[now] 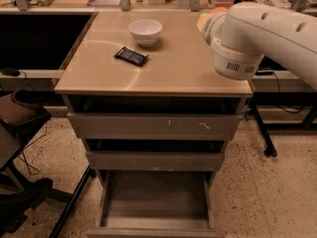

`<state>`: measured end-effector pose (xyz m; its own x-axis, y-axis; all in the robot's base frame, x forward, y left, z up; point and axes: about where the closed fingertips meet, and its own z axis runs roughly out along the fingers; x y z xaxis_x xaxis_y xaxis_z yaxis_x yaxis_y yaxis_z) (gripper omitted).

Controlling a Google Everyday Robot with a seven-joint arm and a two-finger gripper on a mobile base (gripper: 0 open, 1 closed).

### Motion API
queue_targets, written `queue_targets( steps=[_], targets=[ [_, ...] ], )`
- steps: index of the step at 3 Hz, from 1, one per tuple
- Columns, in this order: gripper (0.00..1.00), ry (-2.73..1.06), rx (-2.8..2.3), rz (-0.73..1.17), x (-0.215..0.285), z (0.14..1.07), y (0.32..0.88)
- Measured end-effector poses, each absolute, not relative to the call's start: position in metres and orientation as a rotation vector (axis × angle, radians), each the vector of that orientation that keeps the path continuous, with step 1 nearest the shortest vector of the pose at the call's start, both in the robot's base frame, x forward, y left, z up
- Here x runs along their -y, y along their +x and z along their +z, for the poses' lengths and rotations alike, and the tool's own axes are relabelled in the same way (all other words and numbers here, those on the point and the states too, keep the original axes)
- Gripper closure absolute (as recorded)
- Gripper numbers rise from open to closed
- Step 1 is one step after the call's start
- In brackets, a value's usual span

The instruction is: Pick orange from bottom drawer and place on counter

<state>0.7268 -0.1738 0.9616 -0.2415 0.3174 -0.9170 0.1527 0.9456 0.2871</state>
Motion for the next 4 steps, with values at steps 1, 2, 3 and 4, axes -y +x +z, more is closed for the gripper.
queue_targets(
  steps=[1, 2, 3, 4],
  targets=[
    [1.00, 0.373, -1.914, 0.124, 0.174, 0.905, 0.724],
    [1.00, 0.390, -2.010, 0.103, 0.173, 0.856, 0.702],
    [1.00, 0.402, -2.077, 0.095, 0.172, 0.825, 0.684],
    [0.84, 0.405, -2.086, 0.094, 0.172, 0.821, 0.682]
  ],
)
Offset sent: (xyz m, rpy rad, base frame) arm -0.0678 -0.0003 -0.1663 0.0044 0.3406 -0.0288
